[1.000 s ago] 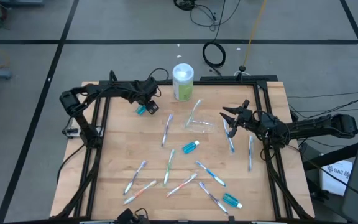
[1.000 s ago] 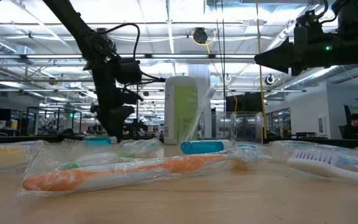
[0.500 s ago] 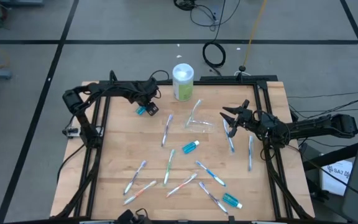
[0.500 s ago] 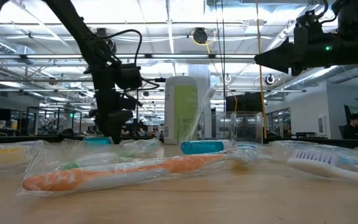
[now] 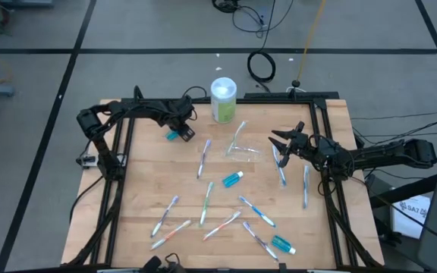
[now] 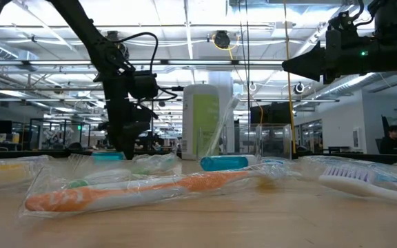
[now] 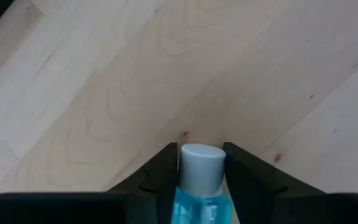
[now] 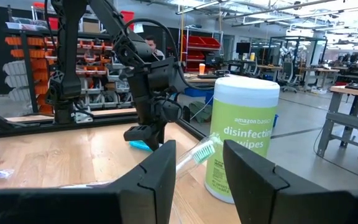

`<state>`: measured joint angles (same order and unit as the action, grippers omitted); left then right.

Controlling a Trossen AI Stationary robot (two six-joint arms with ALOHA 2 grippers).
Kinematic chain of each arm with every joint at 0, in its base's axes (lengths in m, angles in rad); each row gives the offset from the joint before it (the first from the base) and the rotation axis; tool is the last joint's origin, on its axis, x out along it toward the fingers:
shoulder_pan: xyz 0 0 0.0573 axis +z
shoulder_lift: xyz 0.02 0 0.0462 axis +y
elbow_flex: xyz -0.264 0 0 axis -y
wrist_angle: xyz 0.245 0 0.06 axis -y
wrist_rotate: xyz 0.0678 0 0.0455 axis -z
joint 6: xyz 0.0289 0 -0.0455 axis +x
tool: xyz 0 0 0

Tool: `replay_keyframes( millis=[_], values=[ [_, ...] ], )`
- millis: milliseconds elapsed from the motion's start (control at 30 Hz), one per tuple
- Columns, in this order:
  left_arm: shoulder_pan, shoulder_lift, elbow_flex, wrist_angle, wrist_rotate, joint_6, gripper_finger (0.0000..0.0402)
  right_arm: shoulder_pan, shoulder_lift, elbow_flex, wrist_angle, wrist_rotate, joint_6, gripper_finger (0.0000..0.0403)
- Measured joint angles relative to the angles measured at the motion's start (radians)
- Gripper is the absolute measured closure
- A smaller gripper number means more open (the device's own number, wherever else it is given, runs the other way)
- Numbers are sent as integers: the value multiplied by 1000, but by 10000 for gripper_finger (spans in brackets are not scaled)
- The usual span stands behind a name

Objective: Pick & Place toothbrushing station
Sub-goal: Put the top left mouthwash into the transparent organizer

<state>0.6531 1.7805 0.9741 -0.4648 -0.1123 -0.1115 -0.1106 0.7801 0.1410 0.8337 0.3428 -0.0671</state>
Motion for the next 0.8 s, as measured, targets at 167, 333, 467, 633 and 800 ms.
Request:
replay_keyframes(
  millis=[167, 333, 467, 633, 800],
  values=[
    [-9, 1, 0, 0, -11, -5, 293, 0, 0, 0, 0, 0, 0, 277],
    [-32, -19, -4, -4, -35, -16, 289, 0, 0, 0, 0, 0, 0, 277],
    [-66, -98, -7, -10, -64, -22, 300, 0, 0, 0, 0, 0, 0, 278],
    [-112, -232, -5, -3, -60, -50, 303, 0, 0, 0, 0, 0, 2, 277],
    [-189, -367, -5, 64, -56, -67, 296, 0, 0, 0, 2, 0, 3, 278]
  ],
)
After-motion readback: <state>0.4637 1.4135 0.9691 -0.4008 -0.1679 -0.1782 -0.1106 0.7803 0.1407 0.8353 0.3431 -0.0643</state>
